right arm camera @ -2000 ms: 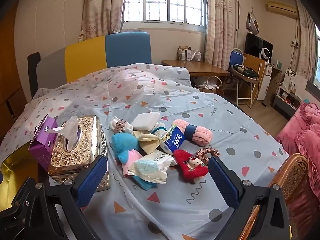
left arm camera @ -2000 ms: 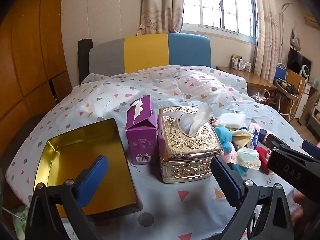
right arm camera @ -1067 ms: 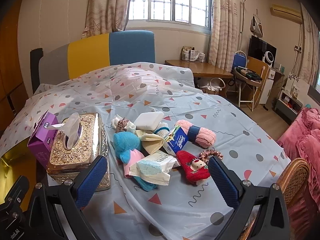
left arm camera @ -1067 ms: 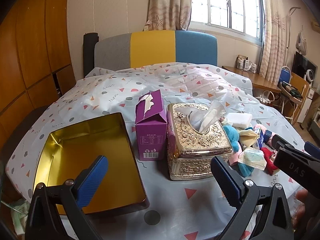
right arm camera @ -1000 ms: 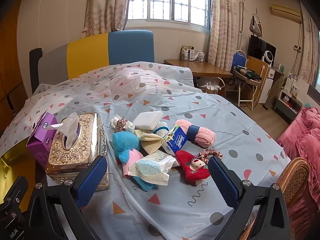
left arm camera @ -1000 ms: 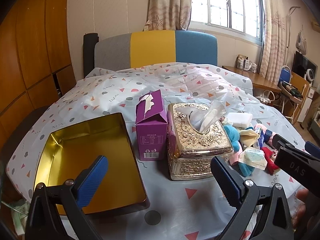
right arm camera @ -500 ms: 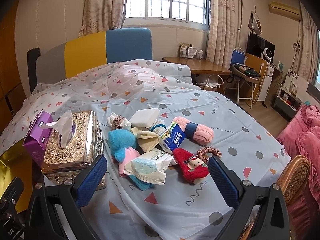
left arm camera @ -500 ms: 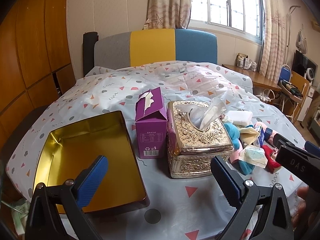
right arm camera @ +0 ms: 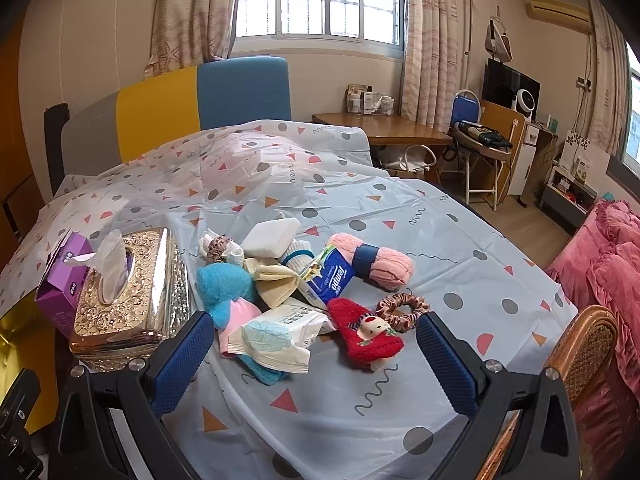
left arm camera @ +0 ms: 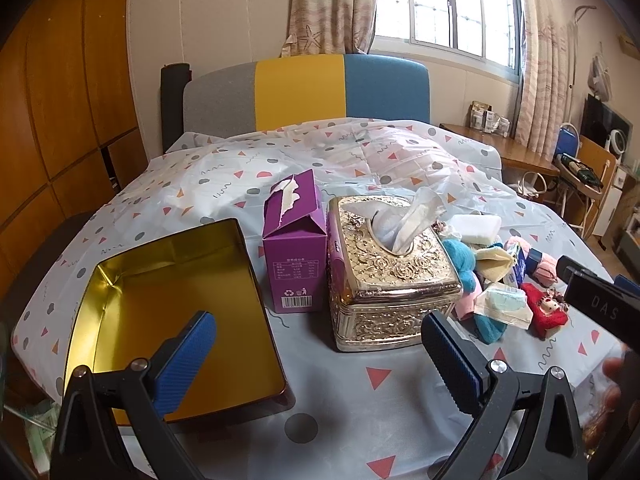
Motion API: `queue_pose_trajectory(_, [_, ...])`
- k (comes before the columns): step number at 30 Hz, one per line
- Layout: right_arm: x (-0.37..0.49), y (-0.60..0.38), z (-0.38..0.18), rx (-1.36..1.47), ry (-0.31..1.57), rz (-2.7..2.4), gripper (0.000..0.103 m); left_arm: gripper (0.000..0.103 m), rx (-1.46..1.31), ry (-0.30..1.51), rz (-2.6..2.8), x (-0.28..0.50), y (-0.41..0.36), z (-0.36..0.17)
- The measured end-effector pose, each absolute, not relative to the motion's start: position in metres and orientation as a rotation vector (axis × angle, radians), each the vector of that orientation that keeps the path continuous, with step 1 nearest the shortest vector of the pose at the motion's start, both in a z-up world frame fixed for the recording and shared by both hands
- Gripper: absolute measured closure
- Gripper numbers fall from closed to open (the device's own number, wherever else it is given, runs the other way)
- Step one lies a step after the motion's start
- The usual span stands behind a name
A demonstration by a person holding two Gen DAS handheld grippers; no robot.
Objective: Organize soft objects
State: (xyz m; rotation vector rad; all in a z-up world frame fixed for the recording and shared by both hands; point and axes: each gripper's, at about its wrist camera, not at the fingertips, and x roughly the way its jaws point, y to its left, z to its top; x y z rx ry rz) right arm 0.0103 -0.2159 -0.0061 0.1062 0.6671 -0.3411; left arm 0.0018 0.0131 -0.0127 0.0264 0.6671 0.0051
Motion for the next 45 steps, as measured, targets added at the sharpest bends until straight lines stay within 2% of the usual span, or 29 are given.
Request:
queue_pose_trajectory(13, [0.02,-0.272,-0.008,0.246,0.688,-0.394,0.0,0.0,0.065,0.685,-0.051,0.002,-0.001,-0.018])
queue_pose_trajectory(21, [0.041,-0.329,-0.017,0.415,0.689,-0.396,0.0,0.0,-0.112,0.748,-0.309,0.008,0.0,-0.019])
queue_pose_trajectory(27, [0.044,-0.364,-0.039,0.559,0.676,-0.42,0.0,0.0,0.001,0.743,-0.449,0.007,-0.033,-0.015])
queue_pose_trajectory(35, [0.027,-0.377,-0.035,0.669,0.574,-0.394,0.0,0.0,0.145,0.747,-0.655,0.031,-0.093,0.0])
queue_pose_trajectory(41, [0.027,-0.38,-0.035,0.7,0.565,-0.369,0.0,0.0,0.288,0.826,-0.67,0.066,-0.144,-0.001])
queue_pose_trajectory(43, [0.027,-0.38,-0.036,0.7,0.567,-0.36,0.0,0.003,0.314,0.869,-0.665,0.081,-0.157,-0.011])
queue_pose_trajectory(45, [0.028,-0.38,-0.036,0.7,0.575,-0.354,0.0,0.017,0.32,0.929,-0.682,0.097,-0.17,-0.025])
